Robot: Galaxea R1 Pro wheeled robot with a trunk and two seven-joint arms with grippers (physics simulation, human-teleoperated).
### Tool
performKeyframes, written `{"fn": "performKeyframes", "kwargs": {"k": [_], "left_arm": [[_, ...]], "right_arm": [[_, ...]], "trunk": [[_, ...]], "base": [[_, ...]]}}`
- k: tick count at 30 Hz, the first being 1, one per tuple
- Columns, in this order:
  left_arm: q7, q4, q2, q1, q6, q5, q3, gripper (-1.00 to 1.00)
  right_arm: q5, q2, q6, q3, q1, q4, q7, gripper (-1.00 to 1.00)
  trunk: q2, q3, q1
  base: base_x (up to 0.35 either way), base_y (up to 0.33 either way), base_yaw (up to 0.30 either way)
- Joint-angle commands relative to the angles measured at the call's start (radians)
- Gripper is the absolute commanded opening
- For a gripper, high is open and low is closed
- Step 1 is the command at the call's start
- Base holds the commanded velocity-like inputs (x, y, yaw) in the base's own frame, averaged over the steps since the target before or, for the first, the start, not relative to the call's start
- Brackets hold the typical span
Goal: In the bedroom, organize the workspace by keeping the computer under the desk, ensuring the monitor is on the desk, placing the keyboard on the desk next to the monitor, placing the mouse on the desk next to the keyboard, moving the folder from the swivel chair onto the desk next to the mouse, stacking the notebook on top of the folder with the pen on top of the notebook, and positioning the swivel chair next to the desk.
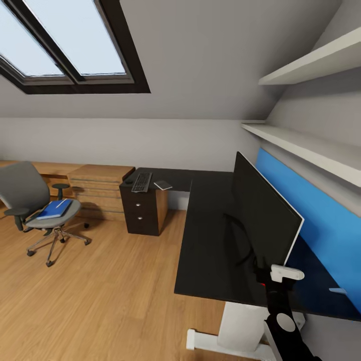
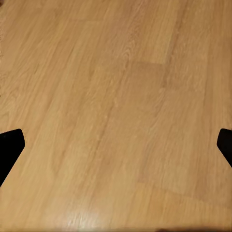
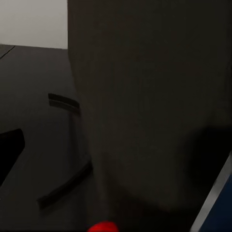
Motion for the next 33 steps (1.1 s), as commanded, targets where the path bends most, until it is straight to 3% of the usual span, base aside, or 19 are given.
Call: {"fn": "performKeyframes", "kwargs": {"k": [1, 20, 33], "left_arm": [[0.004, 0.001, 0.0, -0.001, -0.003, 0.007, -0.009, 1.0], [0.004, 0.001, 0.0, -0.001, -0.003, 0.007, -0.009, 1.0], [0.004, 0.001, 0.0, -0.001, -0.003, 0.007, -0.009, 1.0]], "right_arm": [[0.009, 0.0, 0.001, 0.0, -0.001, 0.001, -0.005, 1.0], [0.009, 0.0, 0.001, 0.0, -0.001, 0.005, -0.006, 1.0], [0.009, 0.0, 0.001, 0.0, -0.001, 0.005, -0.006, 1.0]], "trunk": [[-0.001, -0.001, 0.0], [-0.001, -0.001, 0.0], [-0.001, -0.001, 0.0]], "base": [[-0.014, 0.01, 0.0], [-0.001, 0.096, 0.0], [-0.003, 0.0, 0.0]]}}
